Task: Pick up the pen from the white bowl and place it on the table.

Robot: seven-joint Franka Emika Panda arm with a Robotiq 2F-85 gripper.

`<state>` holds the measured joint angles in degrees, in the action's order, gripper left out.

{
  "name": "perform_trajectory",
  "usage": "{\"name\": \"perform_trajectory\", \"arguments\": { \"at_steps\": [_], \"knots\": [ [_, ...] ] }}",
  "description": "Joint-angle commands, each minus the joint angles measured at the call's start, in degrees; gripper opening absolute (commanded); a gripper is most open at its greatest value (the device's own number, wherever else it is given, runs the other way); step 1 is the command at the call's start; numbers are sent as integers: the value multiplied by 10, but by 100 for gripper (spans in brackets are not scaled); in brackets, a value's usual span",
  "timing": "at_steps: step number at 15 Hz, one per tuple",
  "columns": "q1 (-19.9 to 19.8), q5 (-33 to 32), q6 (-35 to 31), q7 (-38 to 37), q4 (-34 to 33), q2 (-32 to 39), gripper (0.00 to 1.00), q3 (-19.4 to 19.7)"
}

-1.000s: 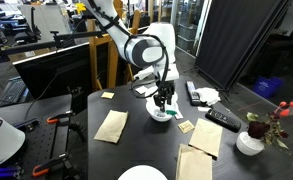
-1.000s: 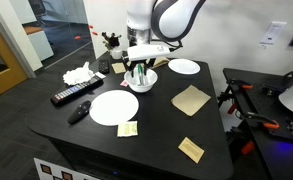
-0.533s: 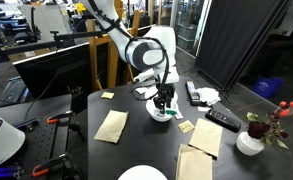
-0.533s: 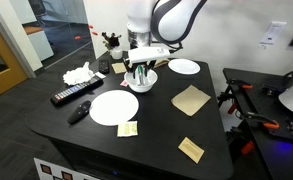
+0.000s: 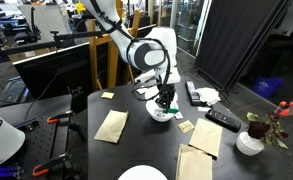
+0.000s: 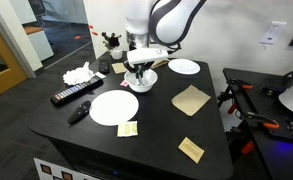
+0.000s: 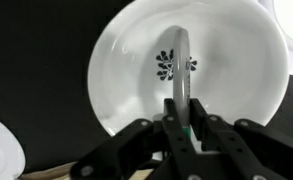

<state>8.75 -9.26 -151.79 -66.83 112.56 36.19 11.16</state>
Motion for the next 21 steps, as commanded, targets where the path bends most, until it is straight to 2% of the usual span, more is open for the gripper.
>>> {"name": "perform_trajectory", "arguments": {
  "at_steps": [1,6,9,12,15,18,21],
  "knots": [
    [26,-5,23,0,3,-21,5,19],
    [78,-73,46,-9,36,-86,5,58],
    [91,-135,74,-5,57,-139,5,63],
    [72,-192,63,49,87,-200,5,33],
    [50,-206,54,130,118,-252,5,-6],
    [29,-178,44,227,148,-293,5,-50],
    [11,-118,31,338,173,-320,5,-92]
  ]
}}
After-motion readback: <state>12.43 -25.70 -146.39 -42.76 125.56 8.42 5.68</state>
